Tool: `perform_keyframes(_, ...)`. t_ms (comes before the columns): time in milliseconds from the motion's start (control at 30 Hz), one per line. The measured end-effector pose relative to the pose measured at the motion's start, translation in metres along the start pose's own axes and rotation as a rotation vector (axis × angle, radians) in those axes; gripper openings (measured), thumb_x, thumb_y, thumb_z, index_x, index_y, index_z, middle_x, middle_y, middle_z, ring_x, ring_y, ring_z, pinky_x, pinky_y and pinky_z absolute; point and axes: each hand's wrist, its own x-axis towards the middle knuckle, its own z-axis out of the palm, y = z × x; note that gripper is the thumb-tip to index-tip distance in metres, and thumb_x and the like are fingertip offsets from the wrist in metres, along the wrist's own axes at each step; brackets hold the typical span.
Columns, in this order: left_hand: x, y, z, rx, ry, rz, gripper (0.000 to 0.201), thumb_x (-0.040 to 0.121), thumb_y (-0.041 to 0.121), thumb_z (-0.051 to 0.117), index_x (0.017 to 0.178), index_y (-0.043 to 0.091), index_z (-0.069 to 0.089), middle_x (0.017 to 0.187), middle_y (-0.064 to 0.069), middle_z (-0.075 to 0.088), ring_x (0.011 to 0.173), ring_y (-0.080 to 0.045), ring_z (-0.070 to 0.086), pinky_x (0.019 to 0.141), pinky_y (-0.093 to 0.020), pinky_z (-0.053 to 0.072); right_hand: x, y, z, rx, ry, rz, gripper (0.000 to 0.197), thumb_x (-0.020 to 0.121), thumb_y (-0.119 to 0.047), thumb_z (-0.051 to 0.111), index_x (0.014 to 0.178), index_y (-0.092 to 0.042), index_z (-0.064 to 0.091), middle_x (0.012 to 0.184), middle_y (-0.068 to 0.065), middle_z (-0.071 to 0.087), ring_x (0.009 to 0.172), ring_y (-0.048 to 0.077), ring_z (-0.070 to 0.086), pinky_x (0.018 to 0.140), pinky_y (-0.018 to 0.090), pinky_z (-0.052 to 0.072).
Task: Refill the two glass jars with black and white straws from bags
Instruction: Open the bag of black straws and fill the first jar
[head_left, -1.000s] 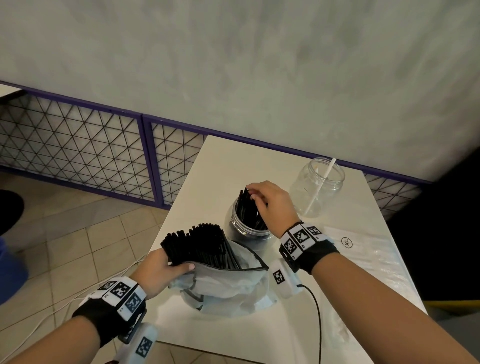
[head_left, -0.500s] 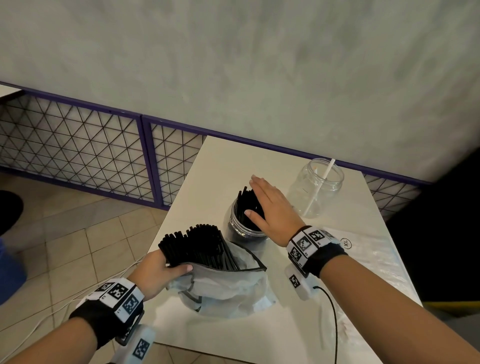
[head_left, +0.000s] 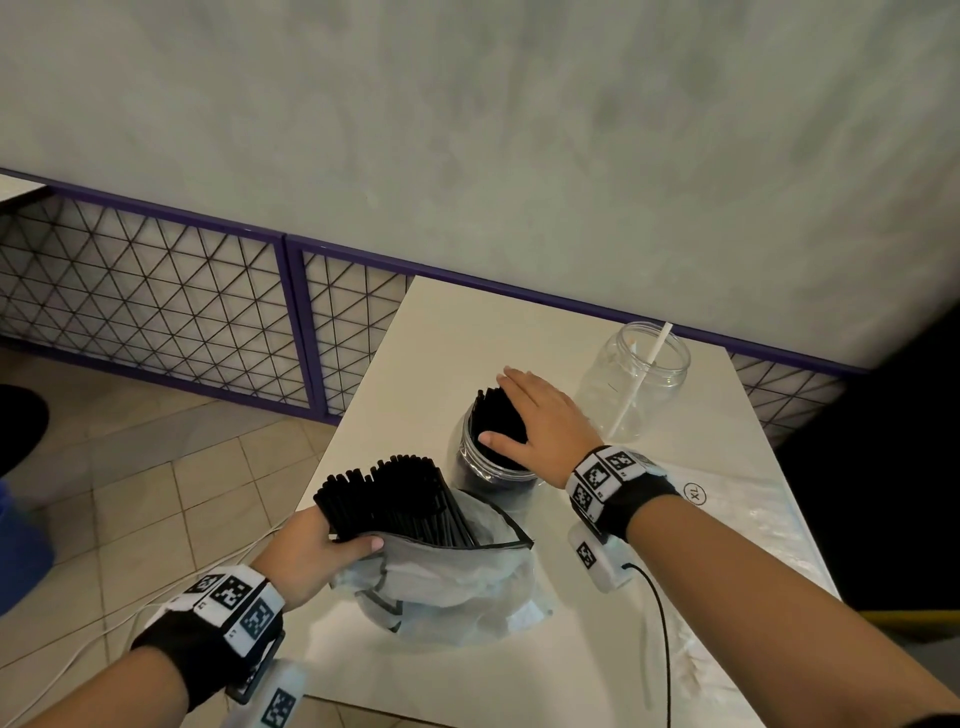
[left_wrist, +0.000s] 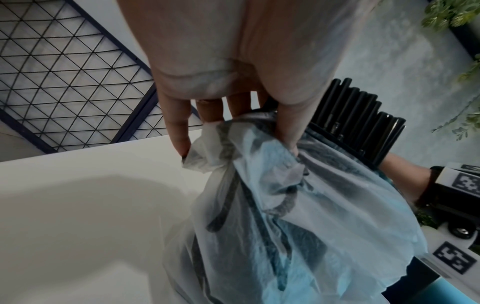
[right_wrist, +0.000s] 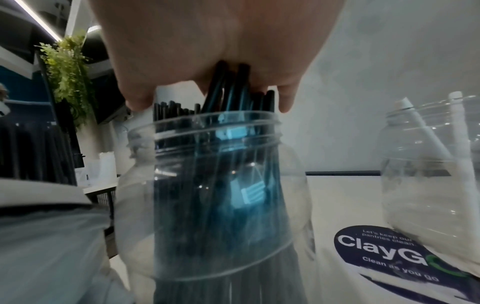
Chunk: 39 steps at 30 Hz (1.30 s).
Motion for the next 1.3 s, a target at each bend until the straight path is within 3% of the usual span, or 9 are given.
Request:
perform_keyframes(100, -0.001, 0.001, -0.001, 0.003, -0.001, -0.003, 0.060, 0.058, 0.060, 0.066, 0.108, 0.026, 0.064, 0.100, 0.011, 0.070, 0.097, -0.006, 0.064, 0.091, -0.037, 0.051, 0.009, -0.010, -0.001, 0.037, 0.040, 0.001, 0.090, 0.078, -0.078, 0.039, 0.150, -0.032, 0.012, 0.159, -0.005, 0.009, 0.145, 0.022, 0.011, 0.117, 0.046, 0.018)
perform_keyframes(200, 0.001, 0.000, 0.000, -0.005, 0.007, -0.011, 0.058, 0.058, 0.059, 0.067, 0.105, 0.026, 0.064, 0.099, 0.010, 0.071, 0.096, -0.006, 0.064, 0.090, -0.037, 0.051, 0.018, -0.018, 0.001, 0.047, 0.051, -0.031, 0.075, 0.081, -0.071, 0.048, 0.145, -0.036, 0.028, 0.151, -0.006, 0.032, 0.139, 0.020, 0.024, 0.113, 0.044, 0.026)
perform_keyframes(300, 0.001, -0.002, -0.001, 0.012, 0.010, -0.015, 0.057, 0.058, 0.059, 0.067, 0.105, 0.026, 0.064, 0.098, 0.011, 0.071, 0.095, -0.006, 0.065, 0.089, -0.037, 0.051, 0.022, -0.018, 0.010, 0.103, 0.151, -0.023, 0.046, 0.088, -0.053, 0.055, 0.125, -0.028, 0.056, 0.126, -0.006, 0.058, 0.119, 0.019, 0.043, 0.099, 0.041, 0.040)
perform_keyframes(433, 0.002, -0.002, -0.001, 0.023, 0.010, -0.008, 0.055, 0.059, 0.059, 0.067, 0.104, 0.027, 0.065, 0.097, 0.011, 0.071, 0.094, -0.006, 0.065, 0.088, -0.037, 0.052, 0.022, -0.007, 0.013, 0.258, 0.323, -0.018, 0.019, 0.088, -0.029, 0.064, 0.100, -0.015, 0.068, 0.101, 0.001, 0.065, 0.097, 0.023, 0.052, 0.088, 0.039, 0.044)
perform_keyframes(567, 0.003, -0.002, -0.002, 0.043, 0.008, -0.011, 0.046, 0.065, 0.051, 0.069, 0.103, 0.026, 0.065, 0.096, 0.011, 0.070, 0.092, -0.005, 0.065, 0.087, -0.036, 0.052, 0.022, 0.000, 0.000, 0.289, 0.374, -0.001, 0.023, 0.088, -0.028, 0.065, 0.104, -0.013, 0.066, 0.103, 0.002, 0.063, 0.099, 0.020, 0.049, 0.087, 0.021, 0.033)
perform_keyframes(767, 0.004, -0.002, -0.003, 0.030, -0.007, -0.001, 0.052, 0.063, 0.056, 0.069, 0.104, 0.025, 0.065, 0.096, 0.010, 0.071, 0.093, -0.005, 0.065, 0.087, -0.036, 0.052, 0.024, 0.011, 0.000, 0.169, 0.157, 0.060, 0.038, 0.093, -0.039, 0.054, 0.124, -0.017, 0.055, 0.121, 0.002, 0.057, 0.114, 0.021, 0.045, 0.097, 0.026, 0.033)
perform_keyframes(1000, 0.004, -0.001, -0.002, 0.030, 0.008, 0.013, 0.063, 0.055, 0.066, 0.061, 0.104, 0.027, 0.064, 0.097, 0.011, 0.070, 0.093, -0.004, 0.064, 0.087, -0.034, 0.051, 0.020, 0.010, -0.009, 0.226, 0.265, 0.058, 0.046, 0.095, -0.042, 0.051, 0.135, -0.021, 0.047, 0.134, 0.000, 0.050, 0.125, 0.021, 0.038, 0.107, 0.032, 0.031)
perform_keyframes(1167, 0.003, -0.002, -0.002, 0.023, 0.005, 0.002, 0.062, 0.056, 0.066, 0.062, 0.105, 0.028, 0.064, 0.098, 0.010, 0.070, 0.095, -0.005, 0.064, 0.089, -0.036, 0.051, -0.014, -0.011, -0.025, 0.368, 0.392, -0.061, 0.032, 0.094, -0.028, 0.057, 0.123, -0.015, 0.056, 0.116, -0.001, 0.056, 0.109, 0.015, 0.048, 0.096, 0.020, 0.035)
perform_keyframes(1300, 0.003, -0.001, 0.001, 0.019, 0.007, 0.006, 0.069, 0.055, 0.067, 0.062, 0.110, 0.026, 0.062, 0.102, 0.010, 0.069, 0.098, -0.008, 0.063, 0.092, -0.038, 0.050, -0.053, -0.044, -0.011, 0.575, 0.218, -0.117, 0.024, 0.087, -0.017, 0.065, 0.111, -0.013, 0.062, 0.101, -0.003, 0.058, 0.092, 0.004, 0.056, 0.081, 0.016, 0.047)
